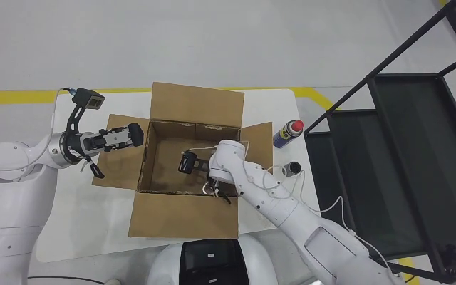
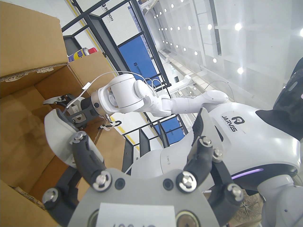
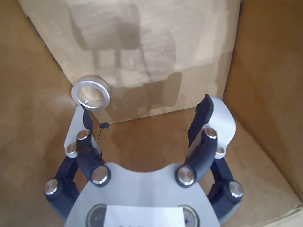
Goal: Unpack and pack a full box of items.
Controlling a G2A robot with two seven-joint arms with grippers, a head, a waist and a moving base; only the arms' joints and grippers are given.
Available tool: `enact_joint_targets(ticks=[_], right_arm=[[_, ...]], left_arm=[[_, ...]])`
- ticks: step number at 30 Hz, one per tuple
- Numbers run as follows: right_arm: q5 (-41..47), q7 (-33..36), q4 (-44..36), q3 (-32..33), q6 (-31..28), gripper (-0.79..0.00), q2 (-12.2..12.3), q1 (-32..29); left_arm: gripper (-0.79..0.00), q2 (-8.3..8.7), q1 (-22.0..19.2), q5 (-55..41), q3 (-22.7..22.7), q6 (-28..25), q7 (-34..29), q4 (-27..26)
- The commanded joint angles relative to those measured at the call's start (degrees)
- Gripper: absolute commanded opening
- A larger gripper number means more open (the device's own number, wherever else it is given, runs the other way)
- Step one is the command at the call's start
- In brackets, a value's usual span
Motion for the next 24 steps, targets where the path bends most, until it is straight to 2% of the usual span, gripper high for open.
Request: enact_joint_targets(ticks=[1, 6, 9, 12, 14, 17, 18, 20, 22, 24], right_arm=[[0.58, 1.11, -0.01, -0.25, -0.55, -0.025, -0.02, -0.07], [2.41, 0.41, 2.60, -1.11, -1.61, -0.083, -0.37, 0.63], [3.03, -1.28, 5.20, -1.54, -1.85, -0.145, -0.66, 1.68], [3.45, -2.62, 7.63, -2.11, -1.88, -0.268, -0.97, 2.55], [3.58, -3.23, 8.77, -2.54, -1.79, -0.394, -1.17, 3.00], [3.51, -3.90, 9.78, -3.12, -1.25, -0.449, -1.42, 3.45], [3.42, -4.06, 10.04, -3.29, -1.01, -0.517, -1.49, 3.55], [3.10, -4.52, 10.13, -3.59, -0.29, -0.594, -1.61, 3.68], [2.62, -4.87, 9.41, -3.72, 0.65, -0.733, -1.63, 3.57], [2.09, -4.51, 8.61, -3.66, 1.15, -0.785, -1.52, 3.30]], left_arm=[[0.000, 0.00, 0.00, 0.00, 0.00, 0.00, 0.00, 0.00], [0.000, 0.00, 0.00, 0.00, 0.00, 0.00, 0.00, 0.00], [0.000, 0.00, 0.00, 0.00, 0.00, 0.00, 0.00, 0.00], [0.000, 0.00, 0.00, 0.00, 0.00, 0.00, 0.00, 0.00], [0.000, 0.00, 0.00, 0.00, 0.00, 0.00, 0.00, 0.00], [0.000, 0.00, 0.00, 0.00, 0.00, 0.00, 0.00, 0.00], [0.000, 0.00, 0.00, 0.00, 0.00, 0.00, 0.00, 0.00], [0.000, 0.00, 0.00, 0.00, 0.00, 0.00, 0.00, 0.00], [0.000, 0.00, 0.00, 0.00, 0.00, 0.00, 0.00, 0.00], [0.000, 0.00, 0.00, 0.00, 0.00, 0.00, 0.00, 0.00]])
